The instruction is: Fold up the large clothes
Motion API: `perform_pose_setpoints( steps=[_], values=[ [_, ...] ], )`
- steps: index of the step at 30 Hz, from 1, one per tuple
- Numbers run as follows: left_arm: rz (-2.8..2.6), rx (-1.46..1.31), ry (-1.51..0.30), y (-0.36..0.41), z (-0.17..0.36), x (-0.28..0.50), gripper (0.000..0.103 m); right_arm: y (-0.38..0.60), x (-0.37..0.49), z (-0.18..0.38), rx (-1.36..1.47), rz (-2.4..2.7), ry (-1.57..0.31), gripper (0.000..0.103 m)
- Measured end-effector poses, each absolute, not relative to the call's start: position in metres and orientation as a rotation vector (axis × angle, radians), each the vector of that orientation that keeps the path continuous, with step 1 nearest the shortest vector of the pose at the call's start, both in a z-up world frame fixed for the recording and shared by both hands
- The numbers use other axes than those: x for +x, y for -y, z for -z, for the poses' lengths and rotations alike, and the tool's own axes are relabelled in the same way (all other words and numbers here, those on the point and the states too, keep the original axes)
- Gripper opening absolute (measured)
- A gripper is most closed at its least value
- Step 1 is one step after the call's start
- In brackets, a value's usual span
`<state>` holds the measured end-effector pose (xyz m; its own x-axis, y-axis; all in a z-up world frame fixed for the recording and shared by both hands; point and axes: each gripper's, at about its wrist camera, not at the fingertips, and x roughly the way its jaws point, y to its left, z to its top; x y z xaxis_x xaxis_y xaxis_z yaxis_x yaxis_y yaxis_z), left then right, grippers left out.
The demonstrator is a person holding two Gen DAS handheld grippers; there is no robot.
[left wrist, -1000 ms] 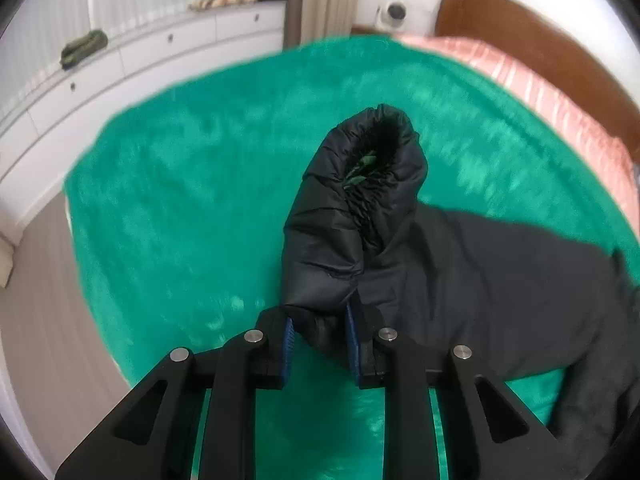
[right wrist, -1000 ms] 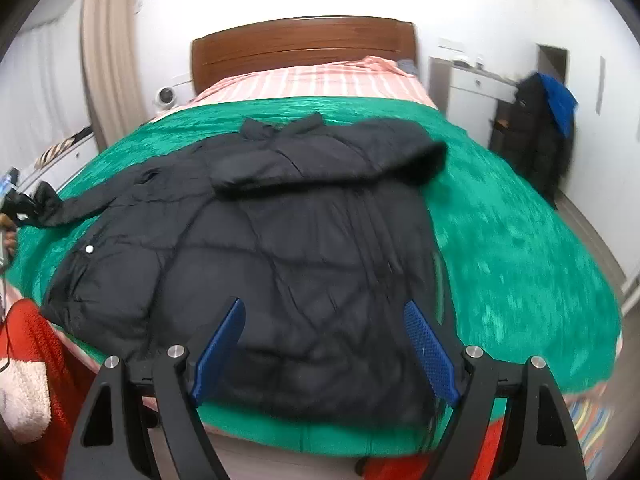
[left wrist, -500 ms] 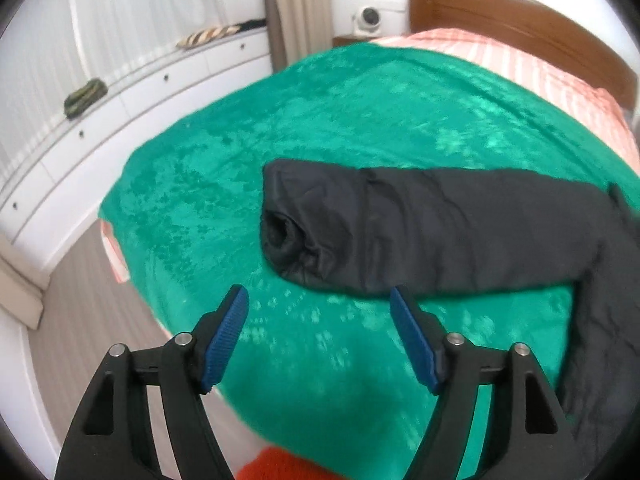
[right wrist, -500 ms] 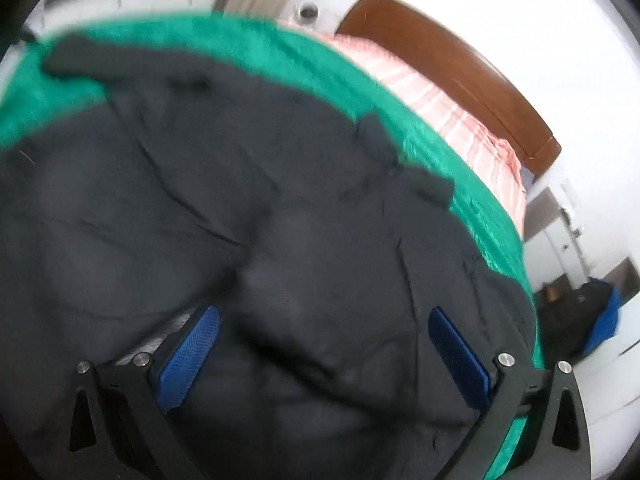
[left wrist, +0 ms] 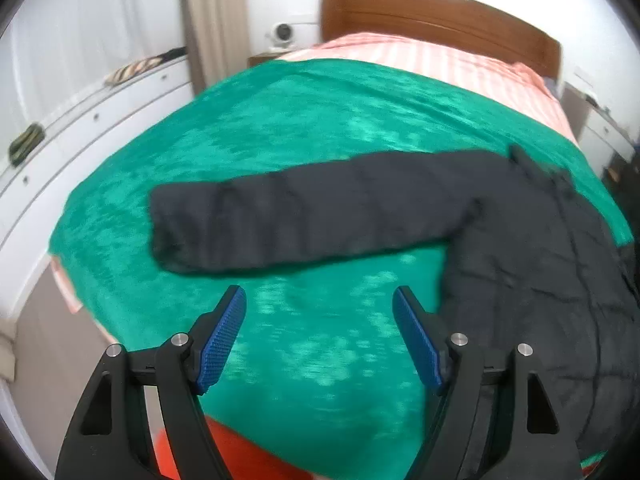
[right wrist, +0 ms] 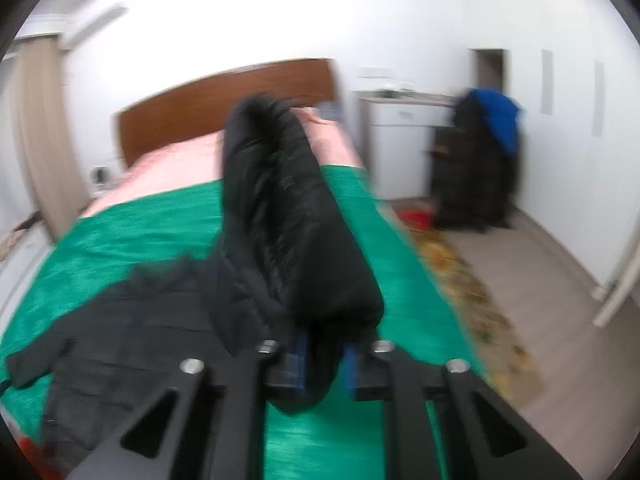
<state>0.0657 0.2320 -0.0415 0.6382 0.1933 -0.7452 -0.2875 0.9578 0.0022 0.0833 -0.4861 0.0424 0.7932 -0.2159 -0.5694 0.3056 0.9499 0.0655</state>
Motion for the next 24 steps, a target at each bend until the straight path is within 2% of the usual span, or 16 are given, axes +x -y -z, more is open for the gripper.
perform_pose_setpoints(
  steps=[5, 11, 18, 19, 20, 21, 22, 23, 24],
  values=[
    [-0.247, -0.08, -0.886, -0.2, 0.057, 0.081, 0.077, 0.58, 0.065, 0.011, 0.278, 0.432, -0.73, 0.011],
    [-0.244, -0.079, -0.913, -0.192, 0.061, 0.088, 0.077, 0.62, 0.061, 0.092, 0.402, 0.49, -0.844, 0.011],
    [-0.266, -0.071, -0.923, -0.19, 0.064, 0.087, 0.077, 0.641, 0.057, 0.097, 0.454, 0.47, -0.837, 0.011],
    [-0.265, -0.076, -0.93, -0.189, 0.067, 0.088, 0.077, 0.641, 0.059, 0.102, 0.457, 0.473, -0.851, 0.014],
    [-0.264, -0.079, -0.935, -0.188, 0.069, 0.088, 0.077, 0.643, 0.06, 0.111, 0.467, 0.477, -0.875, 0.017],
    [-0.262, -0.081, -0.941, -0.187, 0.071, 0.088, 0.077, 0.645, 0.058, 0.119, 0.471, 0.485, -0.893, 0.027],
    [-0.259, -0.08, -0.944, -0.185, 0.073, 0.087, 0.077, 0.648, 0.055, 0.129, 0.483, 0.501, -0.918, 0.045],
    [-0.259, -0.074, -0.944, -0.183, 0.073, 0.087, 0.077, 0.65, 0.051, 0.134, 0.496, 0.509, -0.924, 0.057],
    [-0.26, -0.065, -0.945, -0.182, 0.073, 0.086, 0.077, 0.653, 0.043, 0.138, 0.515, 0.522, -0.919, 0.076]
  ],
)
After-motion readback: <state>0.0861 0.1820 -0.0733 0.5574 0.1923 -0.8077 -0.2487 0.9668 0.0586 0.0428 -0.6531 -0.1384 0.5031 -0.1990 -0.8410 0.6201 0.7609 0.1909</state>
